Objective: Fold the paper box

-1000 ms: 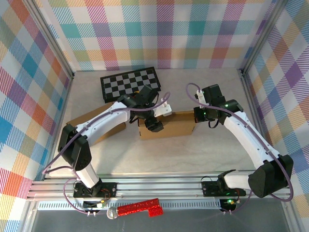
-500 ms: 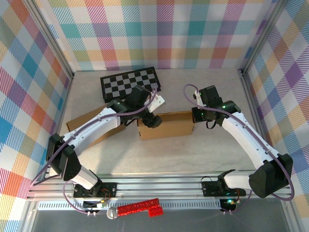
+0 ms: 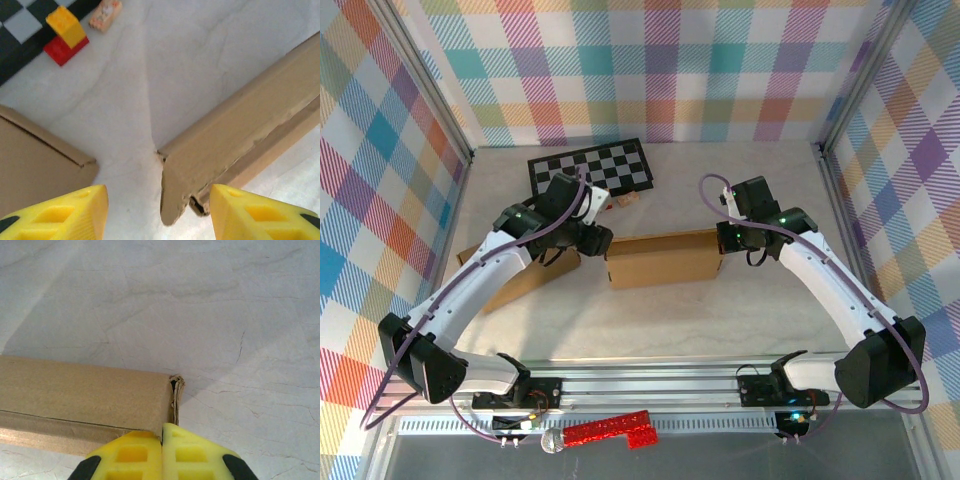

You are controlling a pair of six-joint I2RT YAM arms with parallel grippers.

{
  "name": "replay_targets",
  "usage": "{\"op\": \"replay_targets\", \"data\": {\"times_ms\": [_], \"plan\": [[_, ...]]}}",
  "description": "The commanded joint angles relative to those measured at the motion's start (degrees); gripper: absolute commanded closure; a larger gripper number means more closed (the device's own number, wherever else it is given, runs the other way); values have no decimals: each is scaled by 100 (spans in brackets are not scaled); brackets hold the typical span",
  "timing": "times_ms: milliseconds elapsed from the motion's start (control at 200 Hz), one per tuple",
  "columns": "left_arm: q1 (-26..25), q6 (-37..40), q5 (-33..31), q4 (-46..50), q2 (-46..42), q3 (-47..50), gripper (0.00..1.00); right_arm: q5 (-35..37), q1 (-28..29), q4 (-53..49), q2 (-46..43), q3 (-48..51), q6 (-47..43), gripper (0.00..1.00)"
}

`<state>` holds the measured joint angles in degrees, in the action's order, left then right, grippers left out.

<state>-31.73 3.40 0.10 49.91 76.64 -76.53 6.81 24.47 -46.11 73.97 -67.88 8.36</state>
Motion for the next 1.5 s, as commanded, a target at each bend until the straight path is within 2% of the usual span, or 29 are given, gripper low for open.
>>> {"op": "replay_targets", "data": {"times_ms": [0,260,315,465,925,1195,1495], "plan": [[61,-139,130,388,-5,50,46,-170,62,-513,144,19,38,100],[62,-18,53,384,290,61,51,-182,64,-530,128,-12,32,100],[70,-13,9,341,309,87,55,-189,67,-531,122,-13,27,100],[79,13,112,222,365,34,76,-197,64,-531,126,-10,34,100],[88,-193,360,533,781,-495,98,-241,67,-531,91,-34,71,100],[138,-597,662,1136,1111,-1098,100,-216,67,-592,117,-105,25,100],[384,-1403,1386,1894,1563,-1690,100,-237,62,-614,260,-308,-27,100]]}}
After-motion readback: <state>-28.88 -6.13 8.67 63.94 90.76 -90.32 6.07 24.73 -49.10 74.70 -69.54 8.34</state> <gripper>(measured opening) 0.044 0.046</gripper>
